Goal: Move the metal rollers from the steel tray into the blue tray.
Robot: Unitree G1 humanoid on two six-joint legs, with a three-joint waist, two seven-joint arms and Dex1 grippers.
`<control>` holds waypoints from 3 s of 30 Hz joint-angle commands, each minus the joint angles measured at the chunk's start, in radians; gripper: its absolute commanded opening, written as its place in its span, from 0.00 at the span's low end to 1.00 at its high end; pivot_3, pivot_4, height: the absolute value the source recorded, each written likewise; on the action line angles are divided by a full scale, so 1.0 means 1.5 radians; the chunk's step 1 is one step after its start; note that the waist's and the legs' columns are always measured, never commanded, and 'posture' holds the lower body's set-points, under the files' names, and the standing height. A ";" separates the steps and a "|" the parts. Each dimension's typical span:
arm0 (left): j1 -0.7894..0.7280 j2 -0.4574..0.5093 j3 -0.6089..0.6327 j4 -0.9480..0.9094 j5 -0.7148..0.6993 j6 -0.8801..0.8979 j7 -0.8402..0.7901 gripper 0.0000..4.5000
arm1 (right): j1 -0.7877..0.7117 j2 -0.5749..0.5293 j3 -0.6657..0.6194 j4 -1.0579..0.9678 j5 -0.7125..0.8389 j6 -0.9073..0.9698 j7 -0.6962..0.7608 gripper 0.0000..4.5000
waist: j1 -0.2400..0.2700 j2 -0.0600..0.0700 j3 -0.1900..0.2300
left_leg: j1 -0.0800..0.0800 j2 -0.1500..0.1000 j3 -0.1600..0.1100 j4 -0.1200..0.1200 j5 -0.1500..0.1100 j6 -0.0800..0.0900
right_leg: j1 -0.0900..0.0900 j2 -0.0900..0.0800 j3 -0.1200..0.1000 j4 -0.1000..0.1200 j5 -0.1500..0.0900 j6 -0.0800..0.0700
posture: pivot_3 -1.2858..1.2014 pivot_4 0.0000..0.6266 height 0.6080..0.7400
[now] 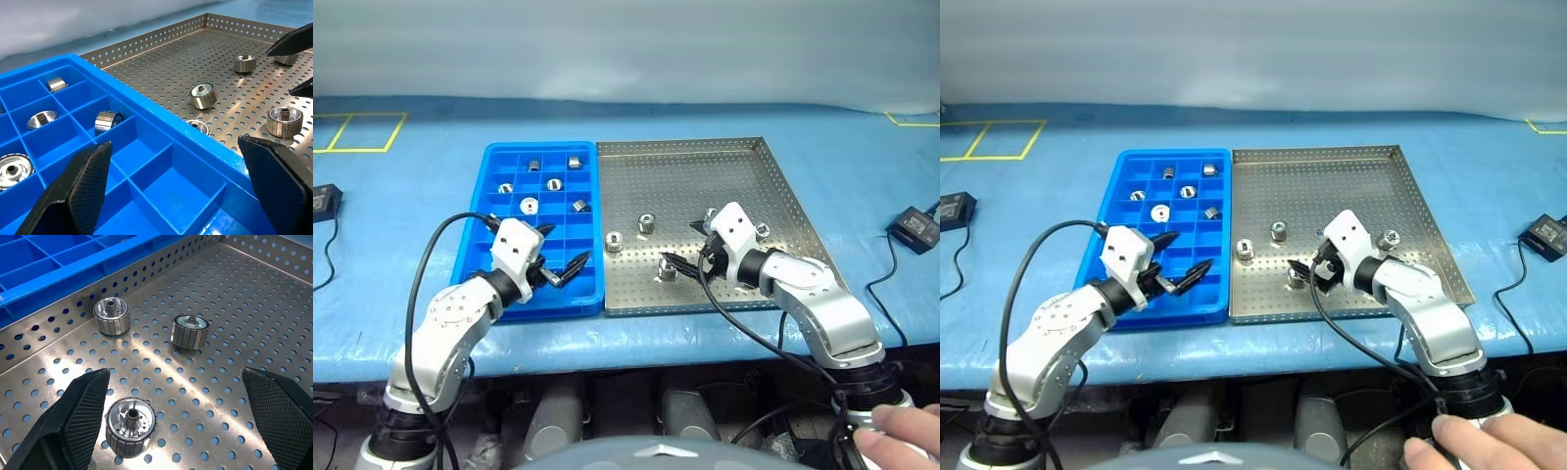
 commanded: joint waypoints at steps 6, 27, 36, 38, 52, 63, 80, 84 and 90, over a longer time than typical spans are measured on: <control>-0.007 -0.001 -0.009 -0.025 0.001 -0.007 -0.010 1.00 | 0.003 0.010 -0.009 -0.032 -0.004 -0.017 -0.016 1.00 | 0.001 0.000 0.000 | -0.001 0.000 0.000 -0.001 0.001 0.001 | 0.000 0.000 0.000 0.000 0.000 0.000 | 0.51 0.24 1.00; -0.296 0.106 -0.146 0.126 0.099 -0.024 -0.179 1.00 | 0.056 0.040 0.015 -0.083 -0.029 -0.036 -0.051 1.00 | 0.000 0.000 0.000 | -0.001 -0.001 -0.001 0.001 0.000 0.000 | -0.001 0.000 -0.002 -0.001 0.000 0.000 | 0.47 0.24 1.00; -0.630 0.070 -0.331 0.530 0.208 -0.100 -0.475 1.00 | 0.109 0.011 0.059 -0.166 -0.084 -0.059 -0.057 1.00 | -0.031 0.000 0.000 | -0.002 -0.001 0.000 0.000 0.001 0.003 | 0.000 0.001 -0.002 0.000 -0.001 0.001 | 0.42 0.24 1.00; -0.670 0.050 -0.346 0.588 0.214 -0.108 -0.529 1.00 | 0.114 0.020 0.071 -0.180 -0.095 -0.059 -0.069 1.00 | -0.042 0.000 0.000 | -0.003 -0.001 0.000 0.000 0.001 0.003 | 0.000 0.001 -0.002 0.000 -0.002 0.002 | 0.40 0.24 1.00; -0.788 -0.026 -0.438 0.870 0.397 -0.253 -0.661 1.00 | 0.164 0.084 0.117 -0.221 -0.143 -0.057 -0.136 1.00 | -0.111 0.000 0.000 | -0.003 -0.001 0.001 0.001 0.000 0.004 | -0.001 0.000 0.001 0.000 -0.002 0.004 | 0.36 0.24 1.00; -0.801 -0.039 -0.461 0.958 0.514 -0.350 -0.651 1.00 | 0.172 0.101 0.123 -0.212 -0.160 -0.061 -0.149 1.00 | -0.162 0.000 0.000 | -0.003 -0.002 0.001 0.001 -0.001 0.005 | -0.001 -0.001 0.003 0.000 -0.002 0.006 | 0.35 0.24 1.00; -0.794 -0.043 -0.450 0.965 0.573 -0.392 -0.682 0.60 | 0.157 0.111 0.119 -0.202 -0.169 -0.067 -0.153 1.00 | -0.186 0.000 0.000 | -0.003 -0.002 0.001 0.001 -0.001 0.006 | -0.001 -0.001 0.003 0.001 0.000 0.010 | 0.36 0.24 1.00; -0.795 -0.037 -0.450 0.964 0.579 -0.397 -0.682 0.36 | 0.152 0.113 0.117 -0.195 -0.171 -0.067 -0.153 1.00 | -0.186 0.000 0.000 | -0.003 -0.002 0.001 0.001 -0.001 0.006 | -0.001 -0.001 0.003 0.001 0.000 0.011 | 0.36 0.24 1.00; -0.796 -0.028 -0.444 0.963 0.580 -0.400 -0.680 0.35 | 0.140 0.121 0.119 -0.181 -0.174 -0.068 -0.153 1.00 | -0.185 0.000 0.000 | -0.002 -0.002 0.002 0.002 -0.001 0.006 | -0.001 -0.001 0.004 0.001 0.001 0.011 | 0.37 0.24 1.00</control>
